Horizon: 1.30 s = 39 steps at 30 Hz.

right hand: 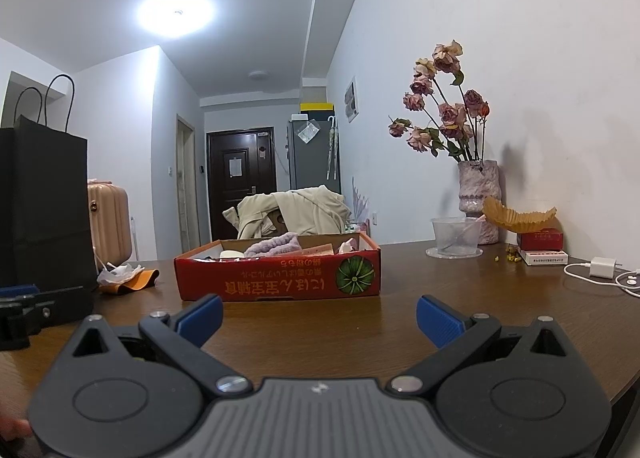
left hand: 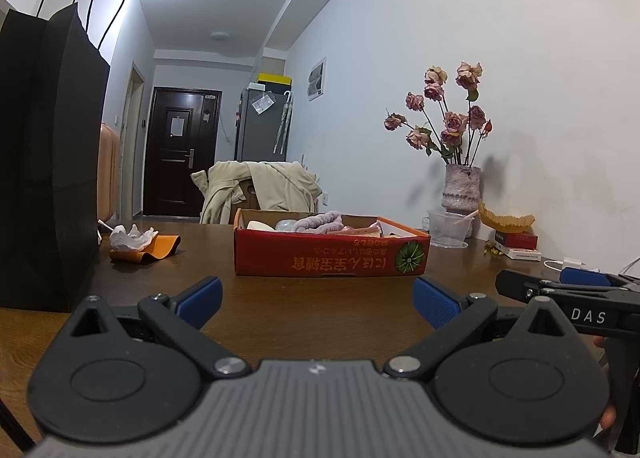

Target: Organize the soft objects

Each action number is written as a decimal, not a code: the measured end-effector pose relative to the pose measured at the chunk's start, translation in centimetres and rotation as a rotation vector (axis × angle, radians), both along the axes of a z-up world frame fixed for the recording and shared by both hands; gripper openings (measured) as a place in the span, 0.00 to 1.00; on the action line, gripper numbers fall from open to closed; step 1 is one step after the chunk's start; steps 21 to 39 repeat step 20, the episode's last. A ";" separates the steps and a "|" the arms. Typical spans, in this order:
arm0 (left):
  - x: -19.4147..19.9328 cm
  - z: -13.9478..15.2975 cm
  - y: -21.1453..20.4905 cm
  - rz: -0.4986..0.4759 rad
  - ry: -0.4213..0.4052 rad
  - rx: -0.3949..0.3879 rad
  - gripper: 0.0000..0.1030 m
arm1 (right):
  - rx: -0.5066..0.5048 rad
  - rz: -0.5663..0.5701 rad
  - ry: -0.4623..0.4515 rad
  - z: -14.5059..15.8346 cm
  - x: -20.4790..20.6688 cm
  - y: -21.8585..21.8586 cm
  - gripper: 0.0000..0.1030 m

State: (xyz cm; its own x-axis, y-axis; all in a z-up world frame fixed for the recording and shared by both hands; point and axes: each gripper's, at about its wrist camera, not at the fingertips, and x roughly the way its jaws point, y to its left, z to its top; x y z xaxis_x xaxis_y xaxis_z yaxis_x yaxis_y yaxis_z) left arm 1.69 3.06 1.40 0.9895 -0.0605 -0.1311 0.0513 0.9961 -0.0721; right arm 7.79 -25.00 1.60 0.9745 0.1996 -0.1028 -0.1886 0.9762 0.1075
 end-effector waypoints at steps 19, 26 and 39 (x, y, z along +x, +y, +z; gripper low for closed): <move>-0.2 0.0 0.2 -0.013 -0.003 0.016 1.00 | -0.004 0.002 -0.003 0.0 -0.1 0.1 1.00; -0.1 0.0 0.2 -0.005 0.003 0.013 1.00 | -0.003 0.002 -0.002 0.0 0.0 0.1 1.00; -0.1 0.0 0.2 -0.005 0.003 0.013 1.00 | -0.003 0.002 -0.002 0.0 0.0 0.1 1.00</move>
